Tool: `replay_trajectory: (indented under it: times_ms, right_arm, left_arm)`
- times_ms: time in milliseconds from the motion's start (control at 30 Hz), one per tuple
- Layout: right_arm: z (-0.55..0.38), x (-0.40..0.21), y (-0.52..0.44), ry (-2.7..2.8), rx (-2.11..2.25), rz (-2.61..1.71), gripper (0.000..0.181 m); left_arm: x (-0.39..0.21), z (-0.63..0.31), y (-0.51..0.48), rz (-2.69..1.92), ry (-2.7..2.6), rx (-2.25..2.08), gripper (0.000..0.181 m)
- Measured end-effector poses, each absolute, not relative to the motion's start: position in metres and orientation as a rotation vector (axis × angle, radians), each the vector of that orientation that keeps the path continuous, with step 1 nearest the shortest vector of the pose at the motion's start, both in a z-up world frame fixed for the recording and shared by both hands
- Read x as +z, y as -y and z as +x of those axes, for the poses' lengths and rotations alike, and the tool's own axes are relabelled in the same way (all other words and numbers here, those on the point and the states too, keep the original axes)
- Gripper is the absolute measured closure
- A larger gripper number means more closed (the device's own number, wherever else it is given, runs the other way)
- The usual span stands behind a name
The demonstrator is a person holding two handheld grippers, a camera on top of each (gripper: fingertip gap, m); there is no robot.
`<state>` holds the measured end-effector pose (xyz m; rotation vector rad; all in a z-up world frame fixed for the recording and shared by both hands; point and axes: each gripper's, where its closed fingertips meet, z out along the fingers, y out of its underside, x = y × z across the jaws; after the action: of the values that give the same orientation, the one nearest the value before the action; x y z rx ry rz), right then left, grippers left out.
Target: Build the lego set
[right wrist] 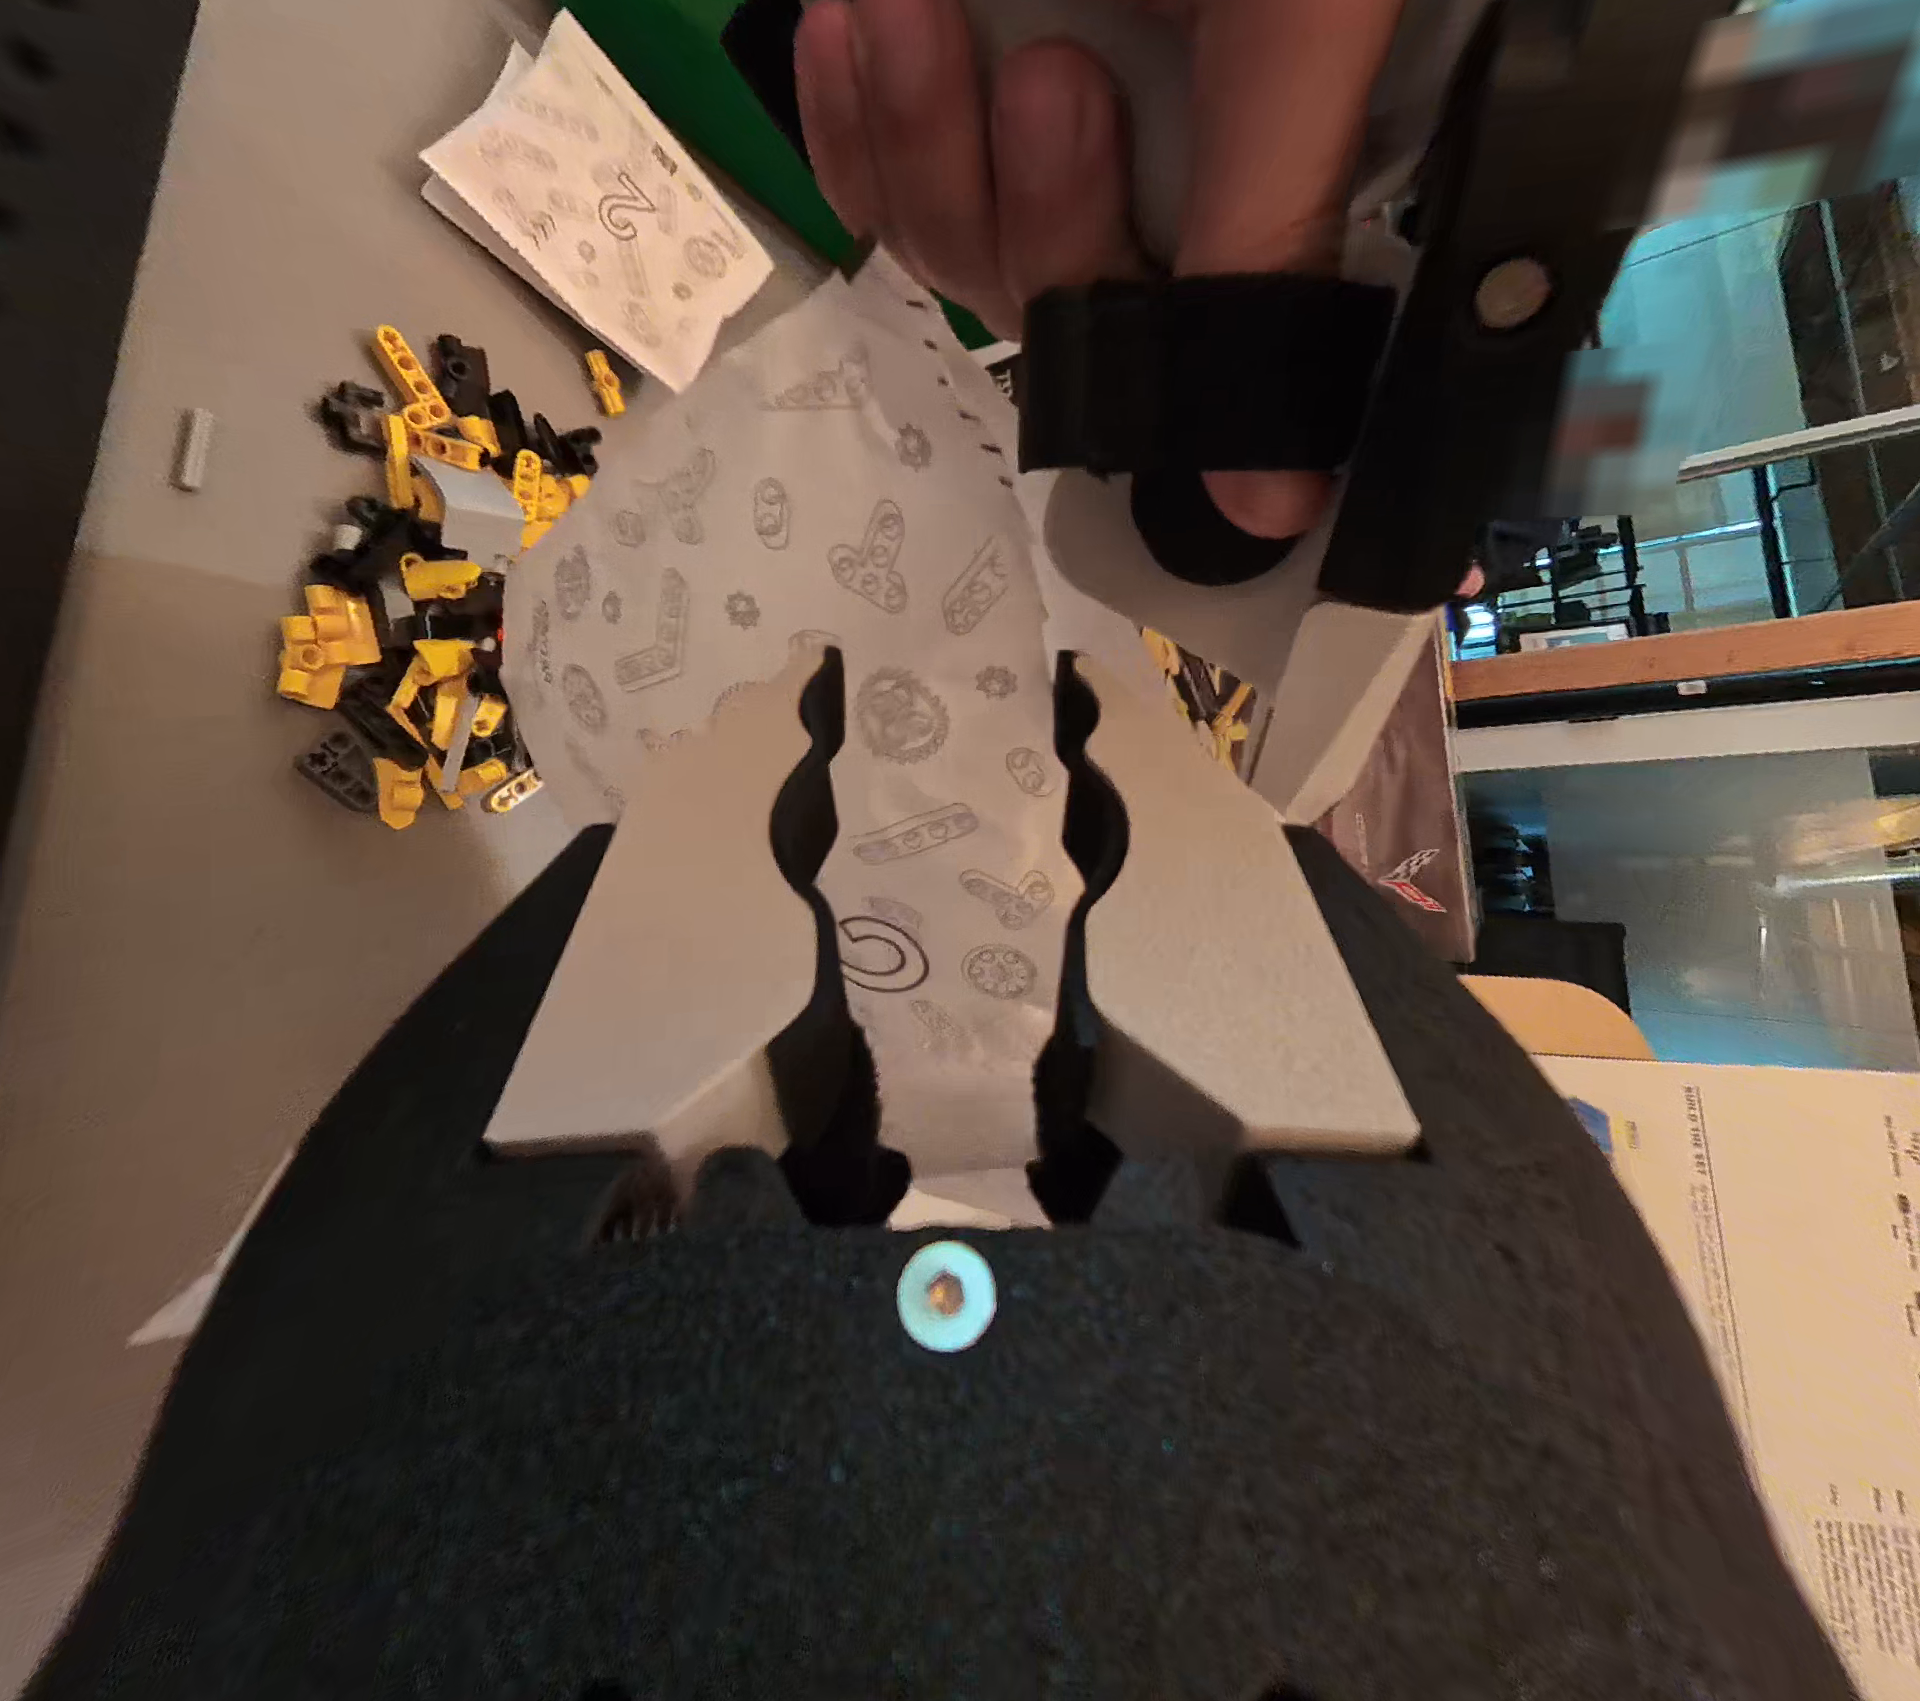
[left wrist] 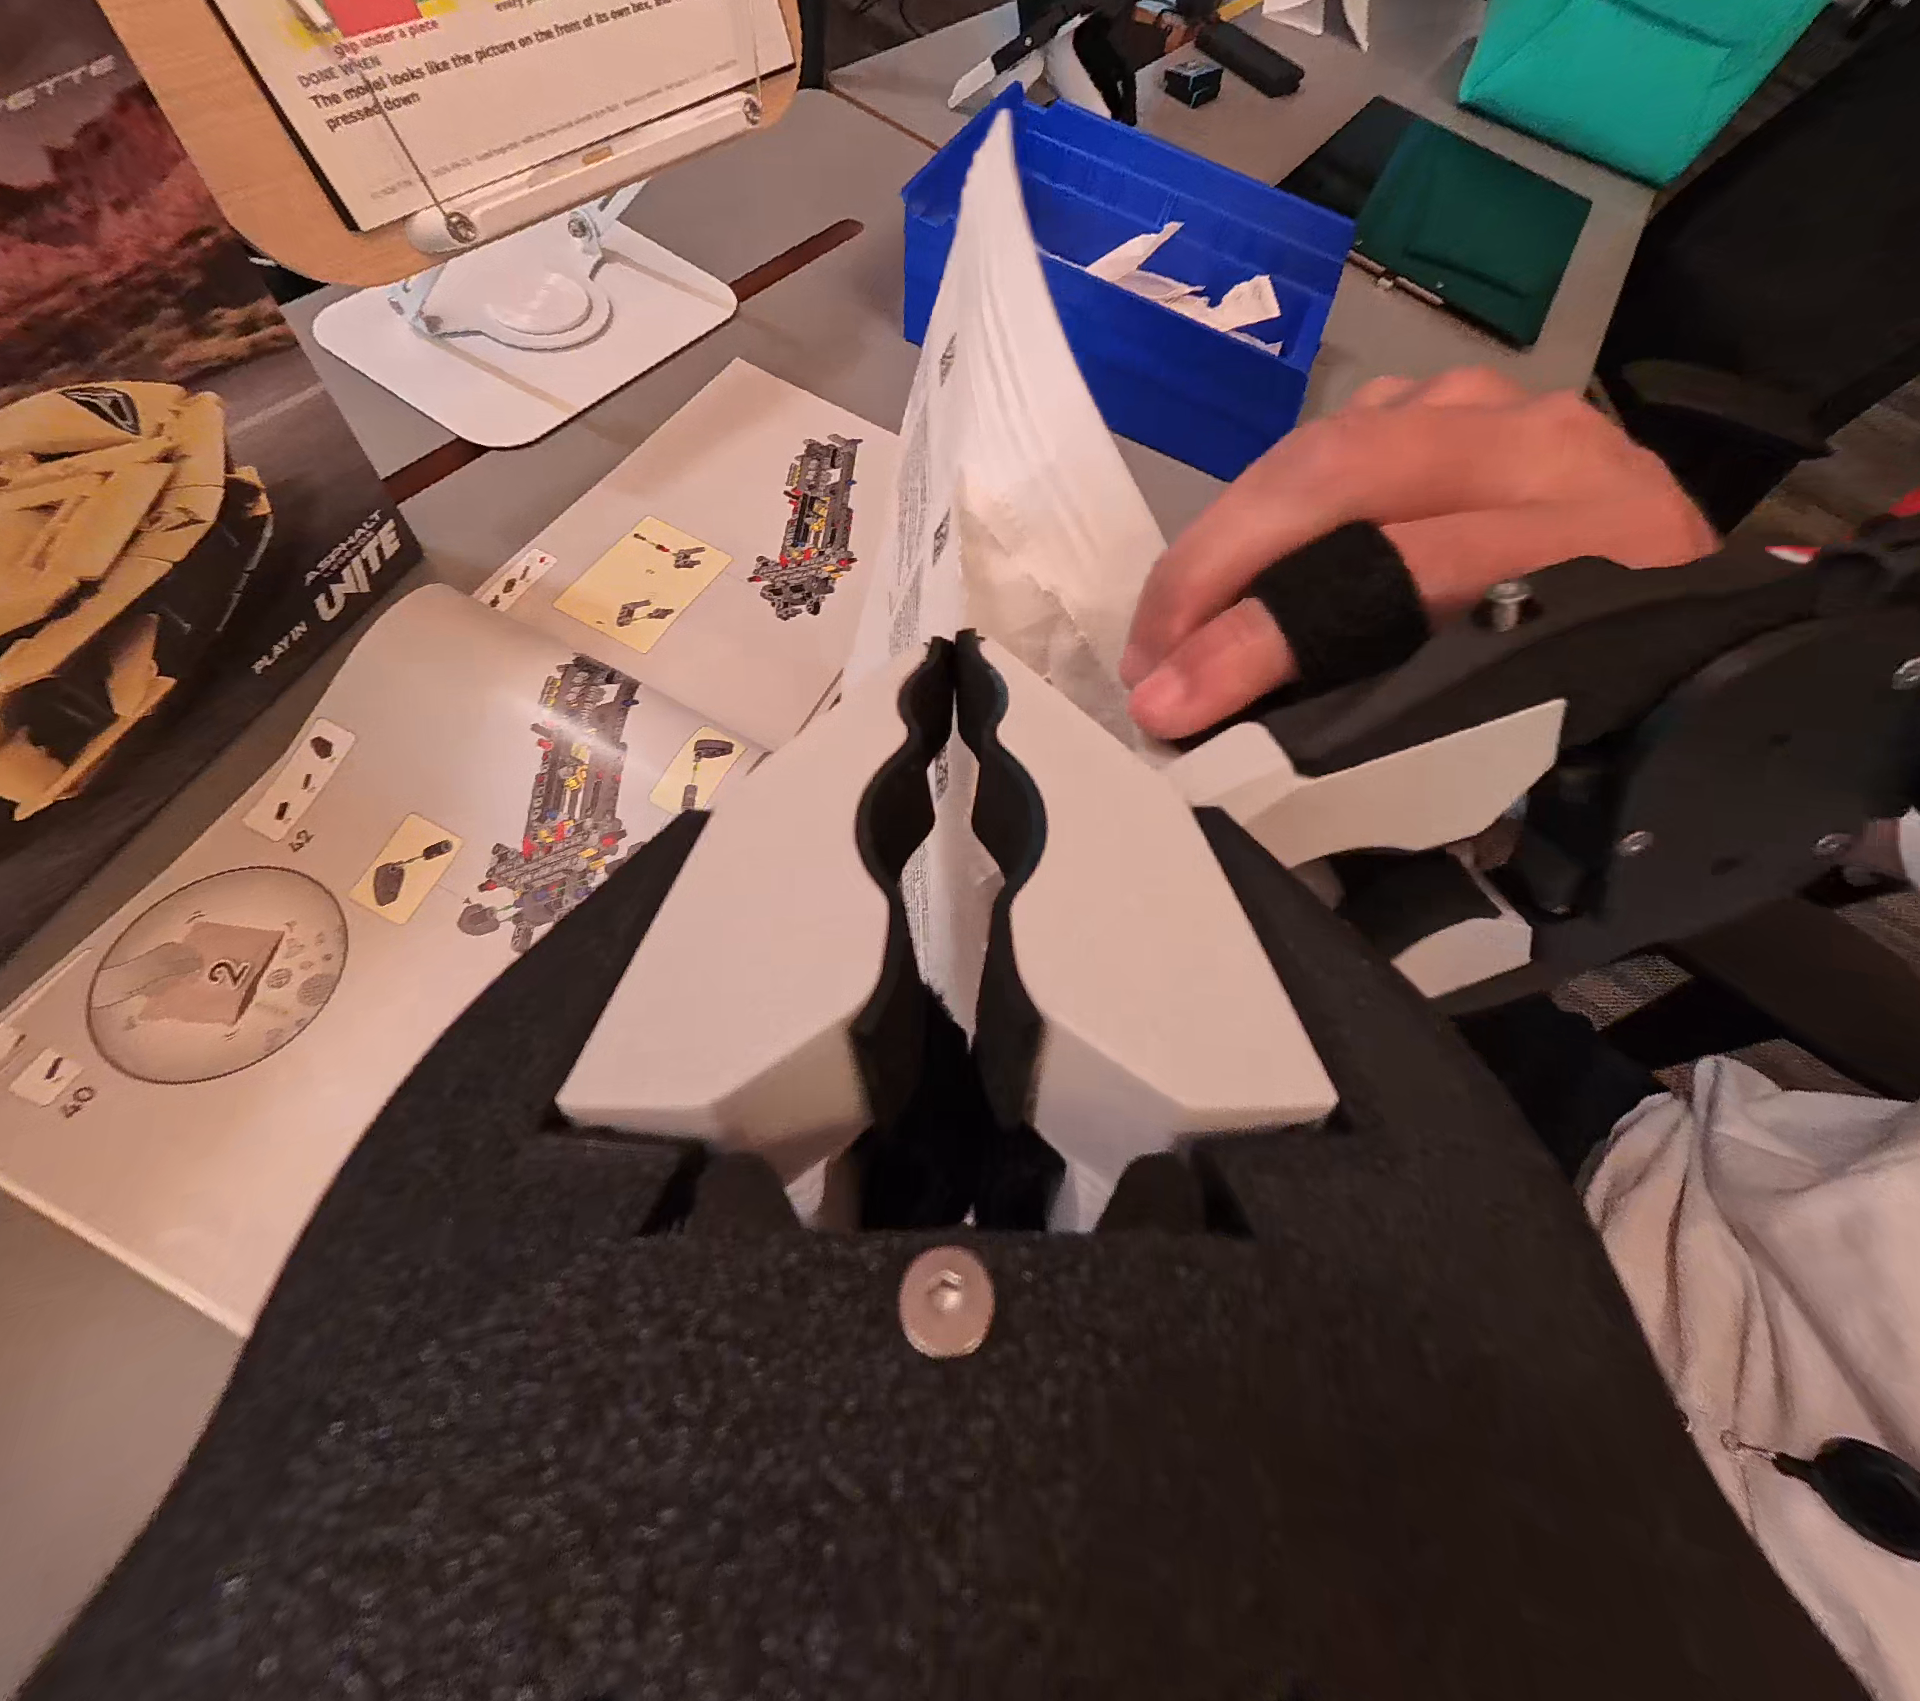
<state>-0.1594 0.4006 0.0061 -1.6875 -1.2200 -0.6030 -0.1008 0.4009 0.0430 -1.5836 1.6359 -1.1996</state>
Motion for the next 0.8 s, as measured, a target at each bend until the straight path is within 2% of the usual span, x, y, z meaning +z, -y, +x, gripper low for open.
replay_trajectory:
  times_ms: [67, 233, 400, 500, 633, 700, 800]
  right_arm:
    - [-0.156, 0.001, -0.400, 1.257, -0.648, -1.685, 0.159]
    - [-0.150, -0.015, -0.377, 1.356, -0.868, -1.573, 0.179]
    - [-0.139, -0.018, -0.362, 1.352, -1.118, -1.419, 0.181]
    - [-0.134, -0.022, -0.362, 1.394, -1.285, -1.323, 0.181]
    - [-0.126, -0.029, -0.368, 1.417, -1.407, -1.263, 0.181]
    - [-0.126, -0.029, -0.369, 1.413, -1.428, -1.233, 0.181]
    - [-0.129, -0.030, -0.367, 1.401, -1.413, -1.230, 0.181]
  left_arm:
    - [0.042, -0.102, -0.403, -1.580, -1.638, -1.159, 0.181]
    - [0.042, -0.114, -0.432, -1.515, -1.615, -0.838, 0.181]
    - [0.045, -0.121, -0.418, -1.416, -1.604, -0.723, 0.181]
    - [0.032, -0.118, -0.393, -1.461, -1.677, -0.808, 0.145]
    - [0.016, -0.110, -0.392, -1.519, -1.719, -0.763, 0.131]
    - [0.003, -0.105, -0.396, -1.521, -1.754, -0.681, 0.139]
    - [-0.016, -0.100, -0.408, -1.494, -1.788, -0.492, 0.180]
